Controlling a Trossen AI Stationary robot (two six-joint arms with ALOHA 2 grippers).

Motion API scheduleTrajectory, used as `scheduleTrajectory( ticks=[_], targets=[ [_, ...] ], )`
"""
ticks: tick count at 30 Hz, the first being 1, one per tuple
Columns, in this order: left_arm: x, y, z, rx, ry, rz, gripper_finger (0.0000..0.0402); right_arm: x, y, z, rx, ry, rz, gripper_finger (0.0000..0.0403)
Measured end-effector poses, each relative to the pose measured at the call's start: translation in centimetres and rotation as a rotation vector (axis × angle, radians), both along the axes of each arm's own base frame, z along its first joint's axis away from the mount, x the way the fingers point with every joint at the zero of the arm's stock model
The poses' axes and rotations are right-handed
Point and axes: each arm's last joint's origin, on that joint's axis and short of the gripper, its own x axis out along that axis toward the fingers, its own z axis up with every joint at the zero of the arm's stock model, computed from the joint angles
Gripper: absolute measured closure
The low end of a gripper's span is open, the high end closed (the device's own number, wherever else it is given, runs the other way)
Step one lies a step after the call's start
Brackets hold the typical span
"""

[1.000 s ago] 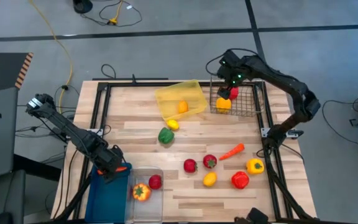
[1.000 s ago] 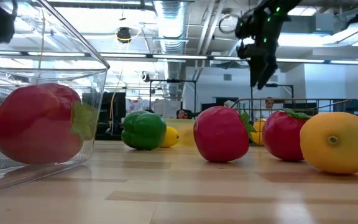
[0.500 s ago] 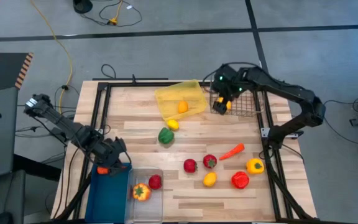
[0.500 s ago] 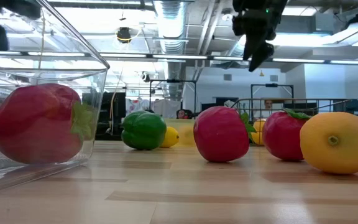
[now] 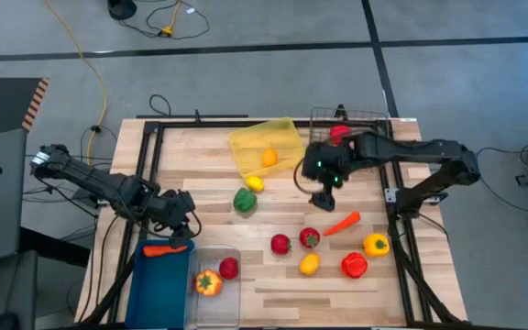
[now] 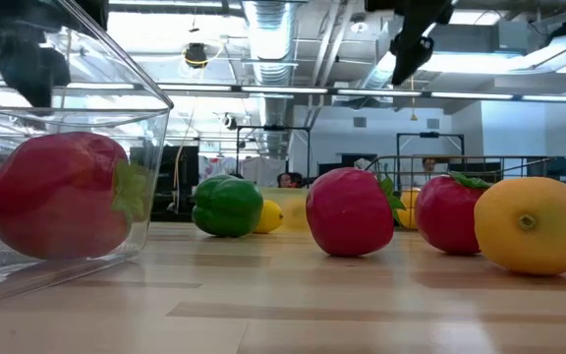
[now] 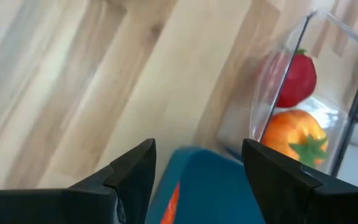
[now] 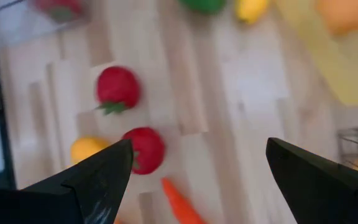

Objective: Sort produce into baskets
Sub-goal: Put the bottom yellow lemon into the yellow bin

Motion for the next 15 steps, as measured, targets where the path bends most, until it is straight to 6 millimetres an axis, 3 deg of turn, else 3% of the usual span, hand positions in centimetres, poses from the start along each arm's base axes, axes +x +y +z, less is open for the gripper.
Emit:
scheduleTrajectory(
  ticks=[10, 15],
  targets=[
    [0.7, 0.8, 0.2, 0.034, -0.056, -0.029, 0.0176, 0.0, 7.2, -0.4, 0.007, -0.006, 0.240, 0.0010],
    [0.8, 1.0, 0.2, 0.051, -0.064, -0.038, 0.0176, 1.3, 10.9, -2.0, 0.032, 0.007, 0.295, 0.0010]
  ],
)
